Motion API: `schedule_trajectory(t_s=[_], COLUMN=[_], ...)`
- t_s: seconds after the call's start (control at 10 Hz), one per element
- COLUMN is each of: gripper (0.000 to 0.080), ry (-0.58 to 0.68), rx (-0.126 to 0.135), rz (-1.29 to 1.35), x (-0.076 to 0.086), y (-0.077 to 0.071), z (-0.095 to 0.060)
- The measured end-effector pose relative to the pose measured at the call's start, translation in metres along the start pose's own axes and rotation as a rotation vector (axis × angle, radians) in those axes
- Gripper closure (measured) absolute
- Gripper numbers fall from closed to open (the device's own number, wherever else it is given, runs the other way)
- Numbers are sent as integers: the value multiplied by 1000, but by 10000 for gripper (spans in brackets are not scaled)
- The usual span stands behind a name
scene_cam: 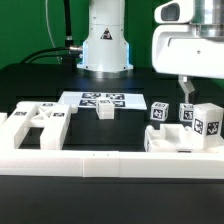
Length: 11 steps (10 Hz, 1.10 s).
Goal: Assemble chair
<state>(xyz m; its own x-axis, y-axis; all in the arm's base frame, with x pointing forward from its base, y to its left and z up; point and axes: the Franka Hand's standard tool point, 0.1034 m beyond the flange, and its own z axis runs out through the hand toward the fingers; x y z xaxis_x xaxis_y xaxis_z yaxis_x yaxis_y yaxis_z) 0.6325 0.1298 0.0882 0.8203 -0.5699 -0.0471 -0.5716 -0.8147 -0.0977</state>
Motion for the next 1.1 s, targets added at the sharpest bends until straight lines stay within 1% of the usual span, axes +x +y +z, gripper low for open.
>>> schedule_trajectory(t_s=[0.1,0.3,0.5,0.6,0.8,1.1], gripper=[151,151,151,151,151,163], ry=[5,13,23,24,28,27], rx=[-9,-15,-15,-20,-39,-42], rz=[-107,-251,-415,-494,-721,-758], x=[0,0,2,4,11,11], y=[1,1,2,4,10,11], z=[1,1,4,3,3,3])
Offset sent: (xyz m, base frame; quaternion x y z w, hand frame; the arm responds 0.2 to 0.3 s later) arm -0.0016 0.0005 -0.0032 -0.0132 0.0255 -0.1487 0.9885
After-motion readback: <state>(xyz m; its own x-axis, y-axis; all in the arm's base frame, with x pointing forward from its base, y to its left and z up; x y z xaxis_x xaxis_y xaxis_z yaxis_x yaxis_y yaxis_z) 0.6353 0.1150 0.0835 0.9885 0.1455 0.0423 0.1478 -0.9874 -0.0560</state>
